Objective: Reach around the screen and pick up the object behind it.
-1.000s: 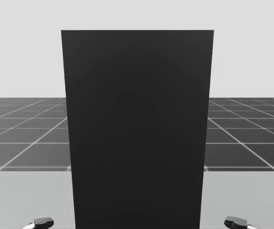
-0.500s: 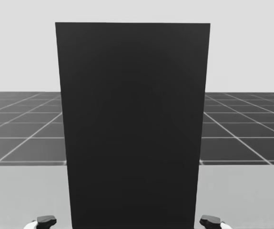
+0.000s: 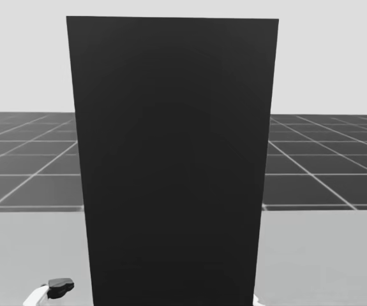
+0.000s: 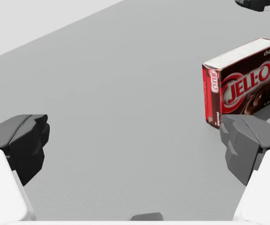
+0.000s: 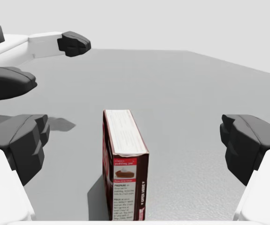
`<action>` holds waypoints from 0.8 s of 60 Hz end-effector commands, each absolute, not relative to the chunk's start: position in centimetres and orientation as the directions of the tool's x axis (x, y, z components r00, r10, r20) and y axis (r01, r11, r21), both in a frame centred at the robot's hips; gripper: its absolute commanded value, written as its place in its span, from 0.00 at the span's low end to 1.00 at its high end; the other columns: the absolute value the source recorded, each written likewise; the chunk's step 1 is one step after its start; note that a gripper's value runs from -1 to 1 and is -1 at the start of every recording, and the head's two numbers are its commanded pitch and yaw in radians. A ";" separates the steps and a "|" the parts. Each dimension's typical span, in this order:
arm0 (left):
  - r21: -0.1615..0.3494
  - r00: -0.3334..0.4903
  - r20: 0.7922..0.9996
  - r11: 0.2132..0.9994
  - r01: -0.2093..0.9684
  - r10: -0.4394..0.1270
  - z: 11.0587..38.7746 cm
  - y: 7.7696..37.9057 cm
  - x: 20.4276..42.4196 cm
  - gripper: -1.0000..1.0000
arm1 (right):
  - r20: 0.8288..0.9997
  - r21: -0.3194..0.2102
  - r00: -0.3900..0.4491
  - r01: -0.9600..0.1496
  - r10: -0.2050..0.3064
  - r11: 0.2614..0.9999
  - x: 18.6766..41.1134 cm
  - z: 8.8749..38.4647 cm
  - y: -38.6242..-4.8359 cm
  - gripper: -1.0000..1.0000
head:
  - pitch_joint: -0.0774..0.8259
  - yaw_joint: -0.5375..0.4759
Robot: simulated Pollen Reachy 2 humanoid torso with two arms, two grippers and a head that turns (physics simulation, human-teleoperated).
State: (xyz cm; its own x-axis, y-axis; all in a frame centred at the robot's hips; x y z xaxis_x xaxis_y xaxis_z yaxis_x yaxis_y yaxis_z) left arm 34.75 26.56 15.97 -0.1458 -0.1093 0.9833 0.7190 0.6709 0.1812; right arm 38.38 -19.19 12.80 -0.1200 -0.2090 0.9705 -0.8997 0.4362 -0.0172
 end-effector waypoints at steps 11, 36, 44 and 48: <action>0.194 -0.159 0.981 0.664 0.723 -0.114 16.0 26.4 34.6 0.00 | 0.971 0.054 -0.036 -0.930 -0.236 0.363 40.7 9.5 -15.7 0.00 | 0.23 0.50; 0.208 -0.168 0.978 0.663 0.719 -0.124 16.0 26.3 34.5 0.00 | 0.967 0.031 -0.072 -0.920 -0.246 0.390 42.1 9.0 -12.3 0.26 | 0.24 0.50; 0.214 -0.169 0.977 0.664 0.716 -0.133 16.0 26.3 34.5 0.00 | 0.965 0.054 -0.058 -0.912 -0.258 0.407 41.6 9.4 -13.0 1.00 | 0.24 0.50; 0.216 -0.169 0.976 0.664 0.716 -0.135 16.0 26.2 34.5 0.00 | 0.963 0.046 -0.068 -0.911 -0.260 0.409 41.4 9.7 -13.3 1.00 | 0.24 0.50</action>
